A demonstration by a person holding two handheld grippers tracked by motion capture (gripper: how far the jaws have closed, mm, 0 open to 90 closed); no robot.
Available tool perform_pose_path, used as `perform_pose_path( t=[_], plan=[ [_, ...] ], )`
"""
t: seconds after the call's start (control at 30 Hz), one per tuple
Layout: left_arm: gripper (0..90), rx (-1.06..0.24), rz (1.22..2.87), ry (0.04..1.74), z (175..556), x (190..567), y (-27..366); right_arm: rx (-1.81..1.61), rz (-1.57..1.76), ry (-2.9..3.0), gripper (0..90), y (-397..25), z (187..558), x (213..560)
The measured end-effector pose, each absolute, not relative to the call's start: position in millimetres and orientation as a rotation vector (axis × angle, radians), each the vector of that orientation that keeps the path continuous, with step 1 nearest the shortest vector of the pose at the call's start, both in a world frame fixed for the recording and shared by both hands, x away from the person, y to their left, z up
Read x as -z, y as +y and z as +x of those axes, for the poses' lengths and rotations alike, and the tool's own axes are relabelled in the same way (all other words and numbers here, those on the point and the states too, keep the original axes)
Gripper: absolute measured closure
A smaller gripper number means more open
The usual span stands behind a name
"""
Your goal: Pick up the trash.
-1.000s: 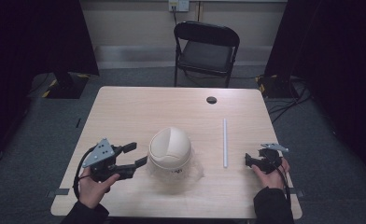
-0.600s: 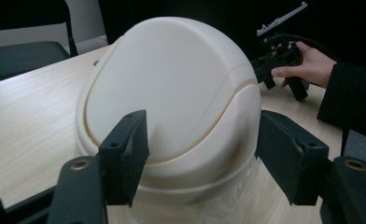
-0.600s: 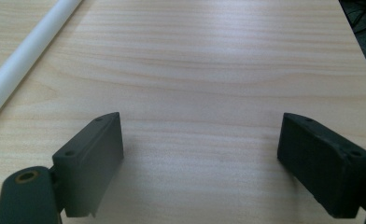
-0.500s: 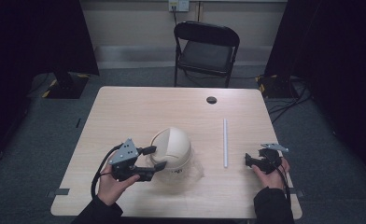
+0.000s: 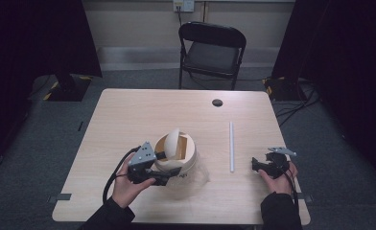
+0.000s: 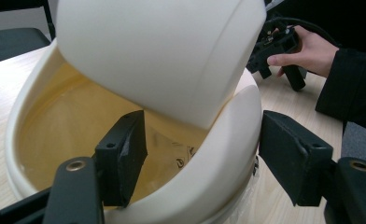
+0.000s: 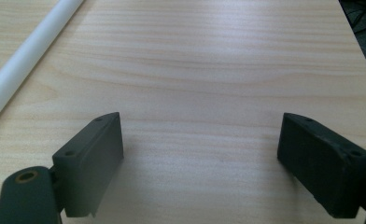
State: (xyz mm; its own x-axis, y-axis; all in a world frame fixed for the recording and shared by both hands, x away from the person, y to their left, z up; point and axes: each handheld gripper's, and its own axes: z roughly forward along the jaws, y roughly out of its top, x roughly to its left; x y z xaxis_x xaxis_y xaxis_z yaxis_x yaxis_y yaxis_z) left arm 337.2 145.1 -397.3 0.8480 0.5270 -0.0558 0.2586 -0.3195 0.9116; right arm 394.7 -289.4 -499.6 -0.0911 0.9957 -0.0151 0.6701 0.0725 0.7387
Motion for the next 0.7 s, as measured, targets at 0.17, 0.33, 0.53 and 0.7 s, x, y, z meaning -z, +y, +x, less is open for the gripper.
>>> perform_pose_path(
  t=[0.17,0.33,0.53,0.7],
  plan=[
    [32.4,-0.319,1.907,0.586,335.3,396.5,146.2,-0.787,1.651,1.817,13.6,-289.3,394.7,499.6],
    [33.1,-0.367,1.842,0.62,326.0,388.7,168.3,-0.787,1.657,1.815,13.7,-289.0,394.2,499.5],
    [33.1,-0.419,1.784,0.705,312.0,388.6,211.6,-0.789,1.644,1.824,15.3,-289.0,391.1,499.3],
    [33.1,-0.42,1.765,0.791,305.3,399.8,238.0,-0.806,1.633,1.819,24.6,-289.1,389.1,498.8]
  ],
)
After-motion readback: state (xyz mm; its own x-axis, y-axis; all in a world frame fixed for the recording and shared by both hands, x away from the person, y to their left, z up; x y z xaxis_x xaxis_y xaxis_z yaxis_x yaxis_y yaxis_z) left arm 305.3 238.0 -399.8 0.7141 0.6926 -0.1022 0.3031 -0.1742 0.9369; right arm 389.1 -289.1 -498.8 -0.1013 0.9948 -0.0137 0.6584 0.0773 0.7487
